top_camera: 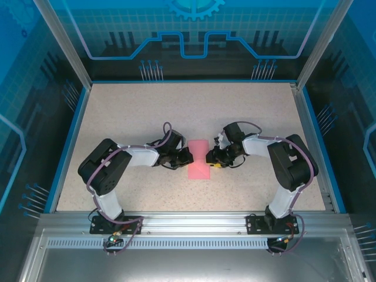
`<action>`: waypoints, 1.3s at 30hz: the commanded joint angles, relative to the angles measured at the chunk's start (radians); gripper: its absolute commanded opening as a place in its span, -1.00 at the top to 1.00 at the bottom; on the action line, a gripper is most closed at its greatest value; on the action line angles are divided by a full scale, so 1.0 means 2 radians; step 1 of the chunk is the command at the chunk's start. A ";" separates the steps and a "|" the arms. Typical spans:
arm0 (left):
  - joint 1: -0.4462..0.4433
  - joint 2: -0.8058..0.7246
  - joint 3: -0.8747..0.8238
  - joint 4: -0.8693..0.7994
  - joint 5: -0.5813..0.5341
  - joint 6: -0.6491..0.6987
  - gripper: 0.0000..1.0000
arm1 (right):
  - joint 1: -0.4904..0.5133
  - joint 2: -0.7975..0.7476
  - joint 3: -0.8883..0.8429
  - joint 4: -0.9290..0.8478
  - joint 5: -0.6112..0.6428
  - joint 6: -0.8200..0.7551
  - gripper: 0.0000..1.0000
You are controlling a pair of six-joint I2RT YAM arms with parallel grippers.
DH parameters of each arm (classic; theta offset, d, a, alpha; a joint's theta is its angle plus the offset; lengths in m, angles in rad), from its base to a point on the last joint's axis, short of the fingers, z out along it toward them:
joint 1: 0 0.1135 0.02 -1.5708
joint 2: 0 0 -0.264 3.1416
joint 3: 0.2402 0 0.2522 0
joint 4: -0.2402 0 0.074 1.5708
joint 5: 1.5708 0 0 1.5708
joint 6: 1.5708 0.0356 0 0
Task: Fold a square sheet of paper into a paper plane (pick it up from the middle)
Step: Turn over the paper at the center of the table.
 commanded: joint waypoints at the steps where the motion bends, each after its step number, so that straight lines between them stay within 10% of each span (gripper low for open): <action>1: -0.001 0.009 0.012 -0.024 -0.002 0.008 0.87 | 0.006 0.015 0.009 0.011 -0.004 0.008 0.27; 39: -0.001 -0.012 0.008 -0.055 -0.033 0.005 0.89 | -0.001 0.010 -0.020 0.069 -0.054 0.013 0.30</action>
